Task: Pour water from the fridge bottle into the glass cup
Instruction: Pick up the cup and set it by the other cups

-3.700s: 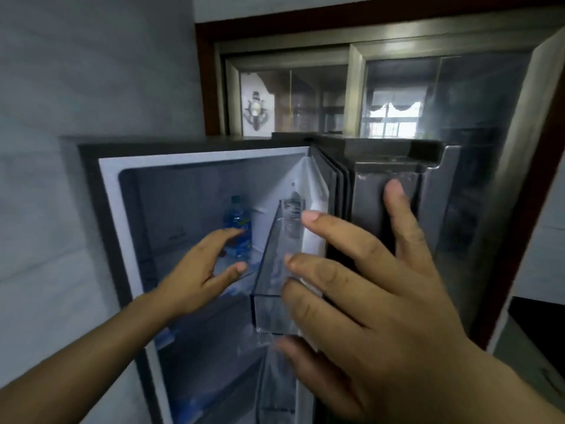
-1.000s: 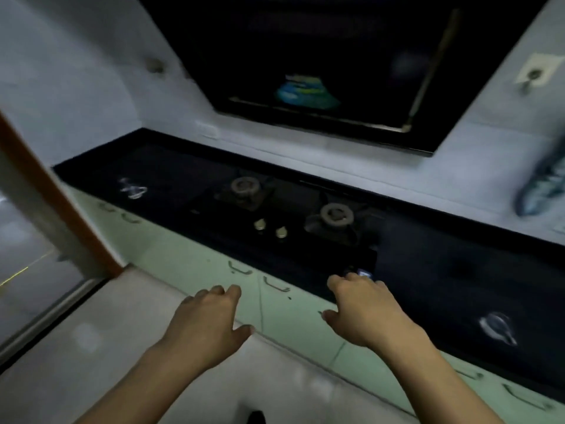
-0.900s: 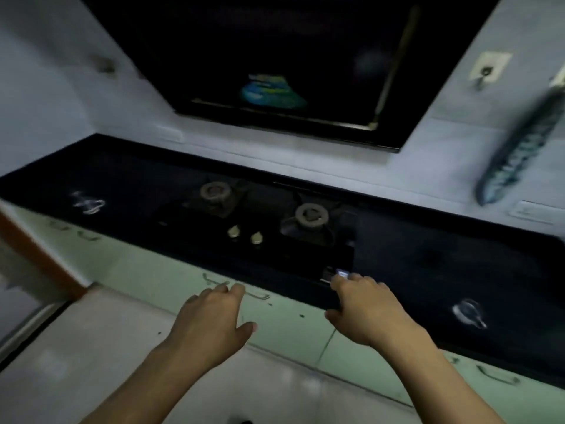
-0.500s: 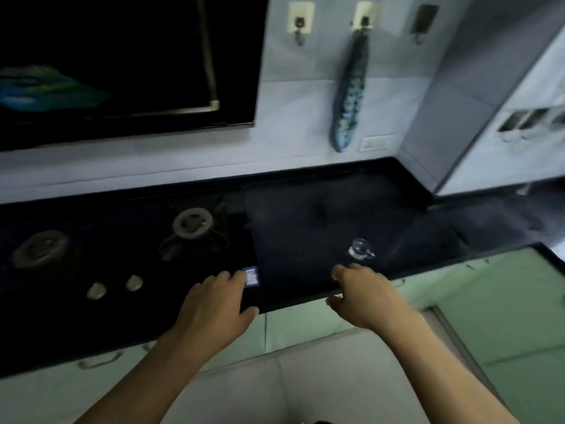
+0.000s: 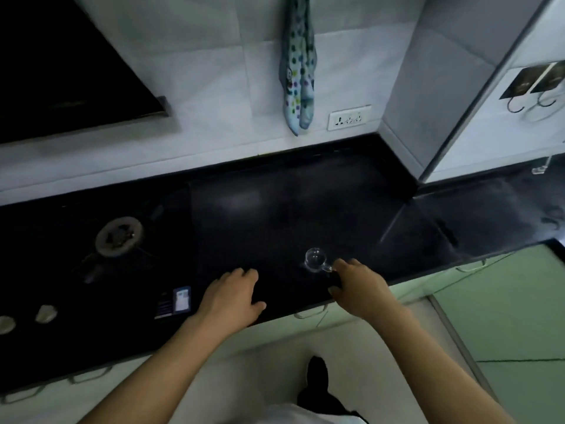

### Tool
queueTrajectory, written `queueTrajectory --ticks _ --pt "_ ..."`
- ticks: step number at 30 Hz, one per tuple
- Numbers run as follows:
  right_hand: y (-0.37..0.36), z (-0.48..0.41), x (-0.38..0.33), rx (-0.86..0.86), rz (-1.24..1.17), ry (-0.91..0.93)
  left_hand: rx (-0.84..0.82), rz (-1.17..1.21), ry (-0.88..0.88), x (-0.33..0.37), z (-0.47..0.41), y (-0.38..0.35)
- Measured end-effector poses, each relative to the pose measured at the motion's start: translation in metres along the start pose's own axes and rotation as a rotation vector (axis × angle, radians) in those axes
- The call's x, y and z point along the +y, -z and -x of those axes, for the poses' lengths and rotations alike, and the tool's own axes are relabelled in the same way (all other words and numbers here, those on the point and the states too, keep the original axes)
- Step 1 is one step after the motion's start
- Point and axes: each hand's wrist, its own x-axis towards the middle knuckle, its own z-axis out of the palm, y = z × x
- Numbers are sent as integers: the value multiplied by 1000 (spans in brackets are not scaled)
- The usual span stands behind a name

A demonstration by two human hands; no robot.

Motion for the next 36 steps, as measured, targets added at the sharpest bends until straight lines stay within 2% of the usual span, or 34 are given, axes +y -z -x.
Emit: queueTrajectory --ticks 3,10,19,26,32,36 --pt "-11 -36 26 -35 -97 0 -54 112 60 22 -30 -19" --pt "-52 -87 55 -127 -366 -73 -196 617 267 43 -88 -62" --pt "-78 -109 46 -124 -658 -171 -210 1030 466 55 -121 -90" --pt "-89 -115 42 -139 -784 -210 -224 1791 754 65 -136 -87" --pt "-85 -106 34 -137 -840 -169 -242 2053 788 69 -141 -88" --pt "-77 -101 32 -139 -865 -137 -204 2138 762 70 -142 -86"
